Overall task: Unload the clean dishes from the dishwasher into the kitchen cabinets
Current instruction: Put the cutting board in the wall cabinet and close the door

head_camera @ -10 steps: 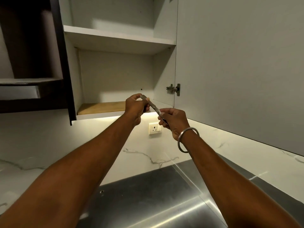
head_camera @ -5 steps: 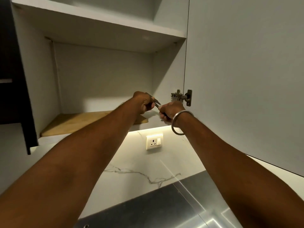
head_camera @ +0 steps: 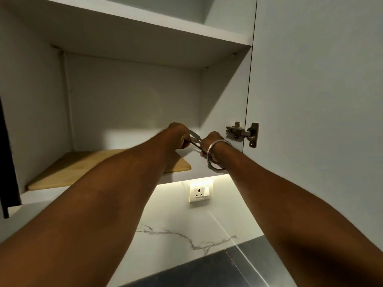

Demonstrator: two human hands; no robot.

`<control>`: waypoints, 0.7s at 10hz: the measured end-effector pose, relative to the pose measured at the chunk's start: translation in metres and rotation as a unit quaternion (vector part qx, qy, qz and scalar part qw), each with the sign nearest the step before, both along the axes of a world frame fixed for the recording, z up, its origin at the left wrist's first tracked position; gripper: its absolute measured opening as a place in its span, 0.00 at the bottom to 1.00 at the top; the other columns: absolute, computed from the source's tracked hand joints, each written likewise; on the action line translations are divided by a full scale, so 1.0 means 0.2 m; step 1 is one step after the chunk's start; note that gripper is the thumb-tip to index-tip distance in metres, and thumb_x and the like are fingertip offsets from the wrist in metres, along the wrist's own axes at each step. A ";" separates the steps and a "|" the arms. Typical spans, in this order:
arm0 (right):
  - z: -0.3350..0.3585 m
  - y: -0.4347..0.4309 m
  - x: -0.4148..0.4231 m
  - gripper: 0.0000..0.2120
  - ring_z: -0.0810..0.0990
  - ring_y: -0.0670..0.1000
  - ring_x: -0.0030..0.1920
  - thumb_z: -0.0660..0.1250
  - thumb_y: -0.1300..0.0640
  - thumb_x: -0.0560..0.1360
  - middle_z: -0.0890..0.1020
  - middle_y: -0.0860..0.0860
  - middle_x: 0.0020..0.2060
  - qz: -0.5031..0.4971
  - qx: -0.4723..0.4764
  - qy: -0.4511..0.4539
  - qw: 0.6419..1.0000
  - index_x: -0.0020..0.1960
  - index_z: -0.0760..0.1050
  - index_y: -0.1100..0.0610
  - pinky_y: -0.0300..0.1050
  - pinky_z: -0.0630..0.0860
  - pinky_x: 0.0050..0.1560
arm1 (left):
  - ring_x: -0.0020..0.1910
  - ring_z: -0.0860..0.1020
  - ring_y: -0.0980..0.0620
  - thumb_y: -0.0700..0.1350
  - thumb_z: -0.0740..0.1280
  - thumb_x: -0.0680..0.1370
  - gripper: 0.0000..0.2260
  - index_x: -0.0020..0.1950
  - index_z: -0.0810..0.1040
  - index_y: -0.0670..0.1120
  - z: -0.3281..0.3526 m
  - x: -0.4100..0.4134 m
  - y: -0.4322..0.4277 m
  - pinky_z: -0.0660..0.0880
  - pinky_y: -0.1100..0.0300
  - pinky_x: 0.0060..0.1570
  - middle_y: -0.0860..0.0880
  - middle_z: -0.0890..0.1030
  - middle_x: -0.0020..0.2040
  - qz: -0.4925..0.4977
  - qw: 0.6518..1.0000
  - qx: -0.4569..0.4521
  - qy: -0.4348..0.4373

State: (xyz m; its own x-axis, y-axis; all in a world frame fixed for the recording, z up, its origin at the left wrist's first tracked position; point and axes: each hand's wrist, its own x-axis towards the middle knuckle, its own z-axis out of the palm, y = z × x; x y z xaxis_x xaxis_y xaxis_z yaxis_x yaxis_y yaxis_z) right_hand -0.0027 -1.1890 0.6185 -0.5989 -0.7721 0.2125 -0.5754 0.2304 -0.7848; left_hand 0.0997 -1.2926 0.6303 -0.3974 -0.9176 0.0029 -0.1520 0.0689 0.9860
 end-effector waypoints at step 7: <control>0.00 -0.16 -0.05 0.13 0.81 0.60 0.57 0.68 0.61 0.74 0.82 0.58 0.56 -0.052 0.081 0.309 0.946 0.58 0.79 0.58 0.51 0.80 0.53 | 0.43 0.80 0.47 0.37 0.70 0.76 0.12 0.59 0.81 0.36 -0.04 -0.06 -0.10 0.81 0.51 0.54 0.44 0.82 0.45 0.022 0.984 -0.084 -0.153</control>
State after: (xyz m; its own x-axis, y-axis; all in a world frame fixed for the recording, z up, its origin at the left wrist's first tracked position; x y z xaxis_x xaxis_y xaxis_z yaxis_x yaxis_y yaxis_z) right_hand -0.0128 -1.2203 0.6192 -0.4731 -0.7683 0.4312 -0.8807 0.3995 -0.2545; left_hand 0.0877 -1.3124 0.6232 -0.3640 -0.9305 0.0418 -0.4467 0.2137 0.8688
